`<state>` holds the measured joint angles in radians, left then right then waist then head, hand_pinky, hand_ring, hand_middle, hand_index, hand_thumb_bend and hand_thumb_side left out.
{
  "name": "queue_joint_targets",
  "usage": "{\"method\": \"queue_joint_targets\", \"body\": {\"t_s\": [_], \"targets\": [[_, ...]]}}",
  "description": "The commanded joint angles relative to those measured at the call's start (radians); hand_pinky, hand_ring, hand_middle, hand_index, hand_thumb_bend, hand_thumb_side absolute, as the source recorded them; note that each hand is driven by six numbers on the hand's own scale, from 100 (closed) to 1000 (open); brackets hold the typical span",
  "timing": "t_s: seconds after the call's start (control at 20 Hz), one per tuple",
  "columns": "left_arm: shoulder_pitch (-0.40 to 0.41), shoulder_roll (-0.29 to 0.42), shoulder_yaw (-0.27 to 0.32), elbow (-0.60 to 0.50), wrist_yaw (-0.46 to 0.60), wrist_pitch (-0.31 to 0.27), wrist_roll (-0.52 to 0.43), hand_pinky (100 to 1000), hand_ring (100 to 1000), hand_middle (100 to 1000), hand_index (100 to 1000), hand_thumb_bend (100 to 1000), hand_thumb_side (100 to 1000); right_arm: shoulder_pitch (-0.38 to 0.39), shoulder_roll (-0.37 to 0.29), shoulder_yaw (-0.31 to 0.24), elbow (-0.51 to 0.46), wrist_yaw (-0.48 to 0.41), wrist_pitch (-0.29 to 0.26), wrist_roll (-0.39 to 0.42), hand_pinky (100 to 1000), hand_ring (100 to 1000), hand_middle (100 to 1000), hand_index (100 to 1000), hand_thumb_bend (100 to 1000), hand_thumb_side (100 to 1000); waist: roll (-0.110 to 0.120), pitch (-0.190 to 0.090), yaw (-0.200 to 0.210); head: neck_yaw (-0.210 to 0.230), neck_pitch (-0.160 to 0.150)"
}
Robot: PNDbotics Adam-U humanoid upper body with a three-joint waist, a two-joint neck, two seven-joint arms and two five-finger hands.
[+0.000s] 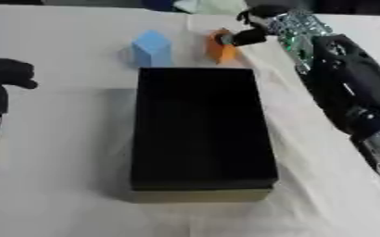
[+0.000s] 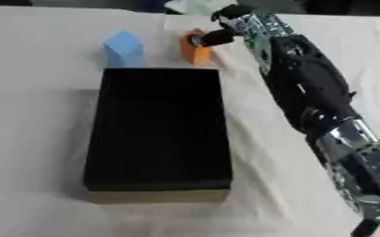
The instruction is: Pick up objects on the table and place them in the box.
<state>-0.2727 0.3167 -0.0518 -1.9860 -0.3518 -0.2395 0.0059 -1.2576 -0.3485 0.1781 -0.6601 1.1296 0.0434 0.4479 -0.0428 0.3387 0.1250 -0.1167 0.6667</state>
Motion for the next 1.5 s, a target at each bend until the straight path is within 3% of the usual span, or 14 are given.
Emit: {"method": "queue_joint_targets", "body": {"t_s": [0.05,1.05,1.5], "targets": [[-0.012,0.005,0.003,-0.014,0.001,-0.001,-0.006,763,624,680,720,100,969,-0.014,-0.004,-0.01,0.001,-0.013,0.006,-0.013,910,925,869,1000,409,1000,0.004,-0.023,0.004,-0.001,-0.007],[-0.01,0.001,0.004,-0.014,-0.003,0.006,-0.019,764,626,682,719,101,974,-0.003,0.003,-0.008,0.001,-0.09,0.034,-0.021,903,913,842,1000,333,1000,0.002,-0.021,0.002,0.001,-0.004],[-0.008,0.0,0.005,-0.014,-0.007,0.008,-0.027,765,627,683,719,100,975,0.003,-0.004,0.004,-0.053,-0.15,0.049,-0.029,902,908,830,1000,318,1000,0.001,-0.022,0.001,0.0,-0.001]]}}
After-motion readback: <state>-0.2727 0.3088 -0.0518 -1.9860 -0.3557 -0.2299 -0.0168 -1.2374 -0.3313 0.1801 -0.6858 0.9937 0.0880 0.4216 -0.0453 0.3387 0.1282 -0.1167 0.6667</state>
